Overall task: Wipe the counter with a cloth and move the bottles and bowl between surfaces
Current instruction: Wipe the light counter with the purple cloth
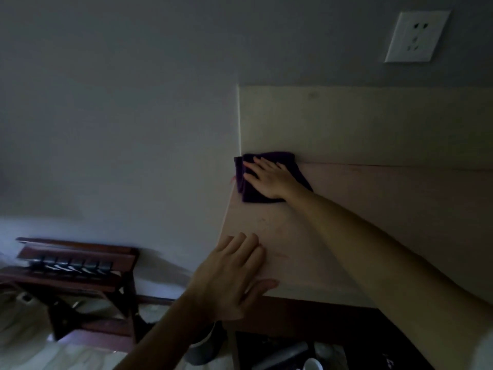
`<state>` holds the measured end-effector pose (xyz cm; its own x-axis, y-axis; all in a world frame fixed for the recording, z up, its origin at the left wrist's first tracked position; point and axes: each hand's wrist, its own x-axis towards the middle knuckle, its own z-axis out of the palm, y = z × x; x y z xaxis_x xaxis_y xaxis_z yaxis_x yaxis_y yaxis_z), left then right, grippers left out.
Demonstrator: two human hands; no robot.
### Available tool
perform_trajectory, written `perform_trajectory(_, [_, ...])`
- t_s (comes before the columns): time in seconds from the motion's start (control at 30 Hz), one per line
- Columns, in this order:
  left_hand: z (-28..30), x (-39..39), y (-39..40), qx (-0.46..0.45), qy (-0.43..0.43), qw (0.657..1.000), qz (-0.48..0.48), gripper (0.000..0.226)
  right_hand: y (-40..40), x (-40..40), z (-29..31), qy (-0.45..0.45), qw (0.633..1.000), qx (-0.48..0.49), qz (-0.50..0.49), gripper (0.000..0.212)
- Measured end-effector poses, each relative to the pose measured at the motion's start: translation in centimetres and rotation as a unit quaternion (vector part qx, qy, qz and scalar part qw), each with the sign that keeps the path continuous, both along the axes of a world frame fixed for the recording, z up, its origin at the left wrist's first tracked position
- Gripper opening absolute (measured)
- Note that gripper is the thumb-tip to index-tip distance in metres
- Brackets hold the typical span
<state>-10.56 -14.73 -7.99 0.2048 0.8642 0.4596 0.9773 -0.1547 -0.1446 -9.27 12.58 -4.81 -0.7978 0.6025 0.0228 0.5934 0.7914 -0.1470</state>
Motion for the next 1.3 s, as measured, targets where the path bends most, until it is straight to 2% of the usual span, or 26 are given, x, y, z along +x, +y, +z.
perform_trajectory(0.1, [0.6,0.0,-0.2,-0.017,-0.025,1.0,-0.005,0.048,-0.4,-0.5,0.1,-0.01,1.0,0.002,-0.011,0.061])
perform_trajectory(0.2, [1.1,-0.5,-0.6,-0.021,-0.147,0.989,-0.015,0.039,-3.1,1.1,0.1,-0.01,1.0,0.001,-0.025,0.061])
perform_trajectory(0.27, [1.5,-2.0,-1.1,0.015,-0.229,0.973,-0.013,0.035,-6.1,2.6,0.1,0.0,1.0,-0.005,-0.016,0.061])
perform_trajectory(0.33, [2.0,-3.9,-1.8,0.059,-0.257,0.965,-0.013,0.03,-10.4,5.0,-0.1,0.01,1.0,-0.001,-0.006,0.06])
perform_trajectory(0.43, [3.4,-6.7,-2.3,0.087,-0.259,0.962,0.005,0.033,-16.7,8.2,-0.3,0.012,1.0,0.001,0.01,0.06])
perform_trajectory(0.5, [4.0,-8.2,-2.8,0.078,-0.249,0.965,-0.005,0.034,-20.0,9.4,-0.5,0.015,1.0,0.001,-0.003,0.059])
perform_trajectory(0.6, [4.5,-9.3,-2.8,0.041,-0.224,0.973,-0.031,0.034,-20.9,9.4,-0.5,0.02,0.999,0.002,-0.036,0.058])
perform_trajectory(0.83, [3.1,-8.1,-2.9,0.039,-0.218,0.971,-0.096,0.025,-12.3,3.7,0.1,0.009,0.997,-0.004,-0.071,0.057])
perform_trajectory(1.07, [0.2,-7.0,-0.9,0.03,-0.25,0.967,-0.037,0.024,-2.9,-3.5,-0.5,0.018,0.994,0.006,-0.11,0.059])
perform_trajectory(1.3, [0.2,-4.0,-0.7,0.02,-0.185,0.982,-0.018,0.019,-4.4,-1.8,-0.3,0.008,0.996,0.0,-0.092,0.061])
